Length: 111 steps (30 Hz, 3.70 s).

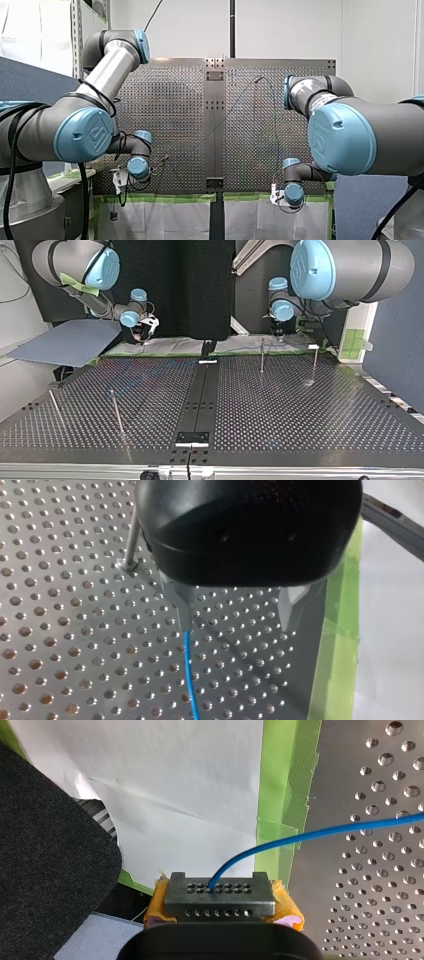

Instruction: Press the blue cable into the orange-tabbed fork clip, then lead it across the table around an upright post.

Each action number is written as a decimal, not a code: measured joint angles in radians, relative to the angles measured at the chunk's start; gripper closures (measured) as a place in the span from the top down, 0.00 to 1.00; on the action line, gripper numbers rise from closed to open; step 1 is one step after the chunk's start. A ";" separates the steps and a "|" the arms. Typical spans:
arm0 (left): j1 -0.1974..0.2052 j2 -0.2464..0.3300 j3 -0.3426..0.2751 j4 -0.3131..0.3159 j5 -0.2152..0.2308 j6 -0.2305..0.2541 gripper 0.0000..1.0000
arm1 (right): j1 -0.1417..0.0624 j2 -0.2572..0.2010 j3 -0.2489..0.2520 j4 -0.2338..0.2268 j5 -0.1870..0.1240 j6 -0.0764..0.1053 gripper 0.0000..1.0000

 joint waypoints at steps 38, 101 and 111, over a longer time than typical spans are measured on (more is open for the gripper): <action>0.031 -0.007 0.121 -0.017 0.059 -0.051 0.00 | 0.002 0.000 -0.001 0.010 0.005 -0.002 0.00; -0.017 0.067 -0.022 -0.001 0.017 0.175 0.00 | -0.005 0.000 -0.001 0.016 0.015 0.003 0.00; -0.050 0.067 -0.022 -0.053 -0.026 0.207 0.00 | -0.002 0.000 -0.002 0.016 0.018 0.000 0.00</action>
